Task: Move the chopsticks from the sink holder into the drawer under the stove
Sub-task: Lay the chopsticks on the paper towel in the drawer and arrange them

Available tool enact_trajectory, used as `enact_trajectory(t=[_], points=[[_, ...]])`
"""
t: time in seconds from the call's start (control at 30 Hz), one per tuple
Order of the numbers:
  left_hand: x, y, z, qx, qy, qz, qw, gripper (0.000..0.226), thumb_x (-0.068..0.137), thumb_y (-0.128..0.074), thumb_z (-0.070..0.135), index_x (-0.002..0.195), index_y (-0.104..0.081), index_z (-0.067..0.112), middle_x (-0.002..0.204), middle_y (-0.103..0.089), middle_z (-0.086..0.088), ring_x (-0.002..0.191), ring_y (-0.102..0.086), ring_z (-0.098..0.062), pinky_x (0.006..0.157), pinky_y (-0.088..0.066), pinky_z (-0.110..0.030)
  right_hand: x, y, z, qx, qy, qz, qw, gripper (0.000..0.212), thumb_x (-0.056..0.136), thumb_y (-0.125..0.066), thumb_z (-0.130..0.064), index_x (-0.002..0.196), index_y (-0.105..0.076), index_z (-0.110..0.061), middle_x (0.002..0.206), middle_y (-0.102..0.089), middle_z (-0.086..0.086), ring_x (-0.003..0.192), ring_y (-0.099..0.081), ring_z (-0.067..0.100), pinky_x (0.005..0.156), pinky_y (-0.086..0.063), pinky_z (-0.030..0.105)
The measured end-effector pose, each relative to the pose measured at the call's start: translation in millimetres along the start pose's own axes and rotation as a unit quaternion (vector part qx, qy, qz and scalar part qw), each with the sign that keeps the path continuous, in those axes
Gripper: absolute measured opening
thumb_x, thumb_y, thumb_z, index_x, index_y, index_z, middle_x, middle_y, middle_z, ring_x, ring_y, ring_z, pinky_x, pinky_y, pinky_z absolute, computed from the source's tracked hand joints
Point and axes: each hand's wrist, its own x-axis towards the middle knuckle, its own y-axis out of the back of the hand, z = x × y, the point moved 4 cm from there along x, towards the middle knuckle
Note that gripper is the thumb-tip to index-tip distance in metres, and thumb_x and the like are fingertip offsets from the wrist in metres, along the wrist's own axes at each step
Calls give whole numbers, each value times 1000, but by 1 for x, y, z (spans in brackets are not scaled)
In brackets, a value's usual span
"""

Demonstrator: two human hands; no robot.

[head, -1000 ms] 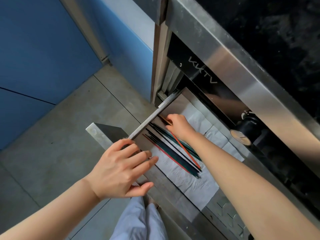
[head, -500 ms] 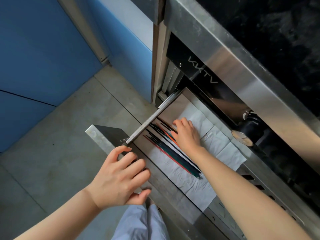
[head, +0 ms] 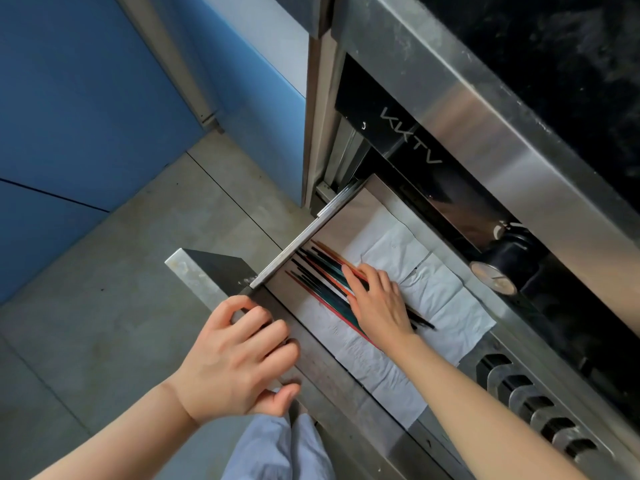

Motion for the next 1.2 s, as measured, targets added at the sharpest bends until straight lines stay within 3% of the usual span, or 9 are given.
enact_trajectory(t=[0.07, 0.17, 0.3, 0.53, 0.77, 1.0, 1.1, 1.2], points=[[0, 0, 0, 2, 1, -1, 1000, 39, 85, -43, 46, 67, -59, 16, 68, -58, -4, 58, -50, -27, 77, -37, -39, 1, -2, -3, -7, 11, 3, 1000, 55, 86, -61, -30, 137, -47, -16, 128, -55, 8, 107, -56, 28, 77, -50, 39], [-1, -1, 1, 6, -1, -2, 1000, 40, 86, -42, 46, 67, -60, 16, 68, -58, -4, 58, -50, -27, 76, -37, -39, -1, -7, -8, -21, 54, -8, 998, 56, 90, -51, -35, 142, -40, -15, 142, -47, 4, 126, -48, 26, 92, -44, 40], [-1, -1, 0, 12, 0, -1, 1000, 41, 86, -40, 46, 66, -58, 15, 67, -57, -5, 58, -50, -28, 76, -37, -40, -13, -22, -13, -21, 94, -47, 994, 64, 96, -36, -43, 151, -20, -13, 160, -17, 5, 147, -15, 26, 116, -24, 46], [-2, -3, 1, 27, 2, 1, 1000, 42, 86, -39, 45, 66, -59, 15, 69, -58, -5, 60, -52, -28, 78, -37, -41, -10, -34, -34, -9, 17, -79, 997, 76, 94, -37, -49, 152, -6, -12, 161, 0, 8, 146, 2, 36, 114, -7, 58], [-2, -2, 2, 35, 5, 0, 999, 41, 85, -39, 45, 65, -60, 15, 68, -59, -5, 59, -52, -29, 77, -37, -41, -22, -39, -38, 12, -38, -80, 996, 82, 93, -42, -50, 152, 1, -11, 160, 5, 11, 146, 5, 34, 112, -6, 60], [-3, -4, 2, 33, 13, 6, 999, 41, 84, -40, 44, 65, -59, 14, 68, -58, -5, 60, -51, -29, 77, -38, -41, -6, -31, -32, 19, -42, -47, 998, 73, 96, -31, -51, 152, -3, -13, 161, -2, 4, 148, 0, 27, 115, -5, 54], [-3, -3, 2, 33, 13, 5, 999, 41, 85, -40, 44, 65, -60, 14, 68, -57, -6, 60, -50, -29, 78, -38, -41, -12, -31, -28, 6, -8, -36, 999, 69, 97, -28, -48, 152, -8, -12, 161, -6, 3, 148, -6, 26, 116, -10, 52], [-2, -3, 2, 35, 14, 7, 999, 41, 85, -40, 44, 65, -59, 14, 68, -57, -6, 60, -51, -29, 78, -38, -41, -26, -37, -24, -17, 49, -35, 998, 71, 96, -37, -45, 152, -8, -13, 161, -8, 2, 148, -6, 26, 117, -11, 51]])
